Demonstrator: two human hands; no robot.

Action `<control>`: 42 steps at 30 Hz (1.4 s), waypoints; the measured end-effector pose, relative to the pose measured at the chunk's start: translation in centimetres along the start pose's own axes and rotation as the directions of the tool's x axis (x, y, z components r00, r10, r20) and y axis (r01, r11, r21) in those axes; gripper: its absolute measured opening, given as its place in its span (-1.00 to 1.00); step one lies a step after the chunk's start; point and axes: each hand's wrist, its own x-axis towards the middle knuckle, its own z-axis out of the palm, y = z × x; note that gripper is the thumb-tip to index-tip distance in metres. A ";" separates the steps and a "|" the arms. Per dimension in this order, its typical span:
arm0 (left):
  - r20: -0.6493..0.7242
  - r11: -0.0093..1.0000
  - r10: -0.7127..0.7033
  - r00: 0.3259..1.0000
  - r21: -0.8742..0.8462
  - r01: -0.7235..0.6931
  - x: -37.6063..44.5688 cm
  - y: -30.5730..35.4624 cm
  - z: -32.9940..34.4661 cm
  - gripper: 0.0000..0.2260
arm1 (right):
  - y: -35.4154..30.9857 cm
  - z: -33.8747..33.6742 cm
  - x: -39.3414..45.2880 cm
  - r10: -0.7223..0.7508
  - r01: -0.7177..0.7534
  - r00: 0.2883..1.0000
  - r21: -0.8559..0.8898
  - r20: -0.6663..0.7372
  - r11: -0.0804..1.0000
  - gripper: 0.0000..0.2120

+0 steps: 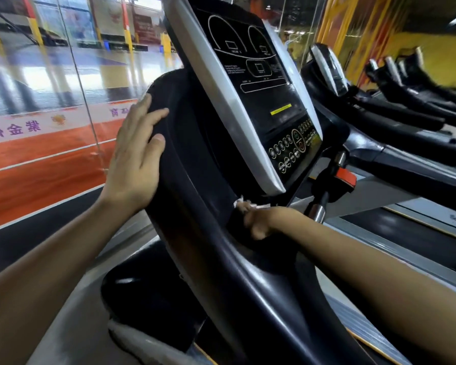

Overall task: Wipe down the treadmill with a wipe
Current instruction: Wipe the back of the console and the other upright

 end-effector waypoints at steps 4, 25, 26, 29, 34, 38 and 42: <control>0.013 1.000 0.014 1.000 0.006 -0.014 -0.3 0.5 -0.5 -0.57 | 1.9 -0.5 -0.5 -0.094 0.094 0.996 -0.087 -0.003 0.992 -0.56; 0.473 0.864 0.111 0.874 0.389 -0.320 -5.9 11.3 3.9 -0.63 | 15.3 0.6 -3.4 -0.178 0.309 0.669 0.052 -0.722 0.950 -0.86; 0.472 0.859 0.067 0.879 0.421 -0.292 -6.0 11.5 3.9 -0.61 | 17.3 0.8 -3.0 -0.160 0.293 0.622 0.039 -0.767 0.955 -0.84; 0.482 0.839 -0.015 0.876 0.482 -0.251 -5.9 11.9 3.8 -0.56 | 20.7 2.3 -1.5 -0.150 0.332 0.593 0.071 -0.791 0.941 -0.78; 0.479 0.887 -0.080 0.874 0.434 -0.157 -6.8 13.9 4.8 -0.54 | 20.6 6.1 -1.1 -0.169 0.526 0.487 0.133 -0.857 0.840 -0.65; 0.469 0.847 -0.134 0.873 0.512 -0.144 -8.4 15.8 6.4 -0.47 | 22.8 7.0 0.1 -0.179 0.490 0.440 0.069 -0.880 0.869 -0.56; 0.381 0.804 -0.111 0.918 0.577 -0.142 -8.9 16.3 6.6 -0.58 | 23.0 5.0 2.3 -0.184 0.129 0.470 -0.139 -0.863 0.982 -0.56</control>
